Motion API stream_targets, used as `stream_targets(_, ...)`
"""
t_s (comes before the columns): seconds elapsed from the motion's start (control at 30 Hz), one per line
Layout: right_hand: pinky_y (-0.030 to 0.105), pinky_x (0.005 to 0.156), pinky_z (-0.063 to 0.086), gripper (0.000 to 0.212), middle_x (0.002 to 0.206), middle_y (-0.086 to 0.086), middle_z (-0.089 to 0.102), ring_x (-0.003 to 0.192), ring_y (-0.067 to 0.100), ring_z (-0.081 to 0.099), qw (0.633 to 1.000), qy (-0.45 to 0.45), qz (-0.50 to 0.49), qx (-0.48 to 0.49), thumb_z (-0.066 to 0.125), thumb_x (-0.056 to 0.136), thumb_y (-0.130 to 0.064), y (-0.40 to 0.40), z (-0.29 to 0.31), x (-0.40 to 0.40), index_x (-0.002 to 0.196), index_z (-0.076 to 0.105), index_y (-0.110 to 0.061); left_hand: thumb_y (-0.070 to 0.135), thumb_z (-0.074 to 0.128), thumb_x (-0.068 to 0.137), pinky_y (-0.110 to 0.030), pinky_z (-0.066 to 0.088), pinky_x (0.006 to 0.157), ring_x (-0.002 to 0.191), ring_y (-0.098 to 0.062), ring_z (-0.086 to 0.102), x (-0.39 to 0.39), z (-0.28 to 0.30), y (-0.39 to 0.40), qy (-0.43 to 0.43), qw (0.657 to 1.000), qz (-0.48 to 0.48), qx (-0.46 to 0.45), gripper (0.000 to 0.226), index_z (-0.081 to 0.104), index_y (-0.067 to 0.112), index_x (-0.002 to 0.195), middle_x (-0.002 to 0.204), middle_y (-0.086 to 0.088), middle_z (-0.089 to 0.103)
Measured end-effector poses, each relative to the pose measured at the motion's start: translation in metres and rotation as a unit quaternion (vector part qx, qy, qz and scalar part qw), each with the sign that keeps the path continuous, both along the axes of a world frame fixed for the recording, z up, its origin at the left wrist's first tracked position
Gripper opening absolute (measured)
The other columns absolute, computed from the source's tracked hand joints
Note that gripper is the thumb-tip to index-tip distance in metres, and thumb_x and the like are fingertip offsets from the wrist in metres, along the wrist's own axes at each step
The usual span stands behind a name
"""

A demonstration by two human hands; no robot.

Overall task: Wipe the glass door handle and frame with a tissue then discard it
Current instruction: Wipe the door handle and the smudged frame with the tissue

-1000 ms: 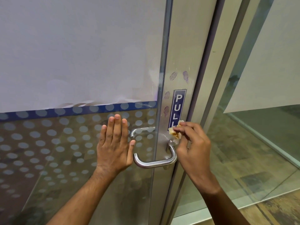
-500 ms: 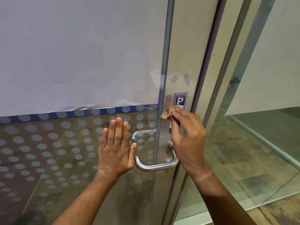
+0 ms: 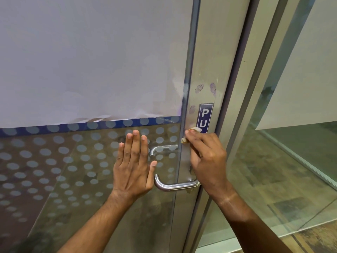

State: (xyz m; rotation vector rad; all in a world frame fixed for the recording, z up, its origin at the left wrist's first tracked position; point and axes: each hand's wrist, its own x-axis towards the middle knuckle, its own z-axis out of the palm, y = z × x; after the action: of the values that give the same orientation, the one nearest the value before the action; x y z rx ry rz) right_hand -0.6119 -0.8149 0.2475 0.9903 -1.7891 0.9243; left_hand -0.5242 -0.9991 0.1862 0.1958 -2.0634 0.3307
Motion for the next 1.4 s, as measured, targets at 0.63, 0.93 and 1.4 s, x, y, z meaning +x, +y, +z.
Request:
stream_targets(0.63,0.04,0.075,0.058,0.033,0.092,0.016,0.066,0.088,0.029,0.066,0.998,-0.018,0.008,-0.056,0.07,0.085,0.005,-0.002,0.0,-0.015,0.118,0.067,0.001,0.043,0.039,0.093,-0.041,-0.009,0.124,0.151,-0.024,-0.019,-0.02,0.045,0.004,0.002,1.0,0.013,-0.025,0.088,-0.011,0.004,0.154,0.161,-0.011,-0.027)
stream_targets(0.93,0.042,0.084,0.057,0.034,0.099,0.015,0.067,0.096,0.025,0.061,0.999,-0.018,0.003,0.049,0.07,0.082,-0.001,0.003,-0.032,-0.003,0.116,0.069,-0.001,0.044,0.037,0.094,-0.042,-0.008,0.124,0.152,-0.025,-0.016,-0.023,0.042,0.003,0.018,0.999,0.011,-0.032,0.086,-0.009,0.003,0.154,0.162,-0.011,-0.024)
stream_targets(1.4,0.039,0.076,0.056,0.026,0.093,0.013,0.07,0.085,0.027,0.063,0.999,-0.032,0.003,-0.015,0.07,0.085,0.001,0.001,-0.033,-0.006,0.11,0.071,0.0,0.051,0.025,0.1,-0.041,-0.009,0.124,0.152,-0.025,-0.017,-0.024,0.042,0.003,0.023,0.999,0.022,-0.038,0.08,-0.01,0.004,0.154,0.162,-0.011,-0.024)
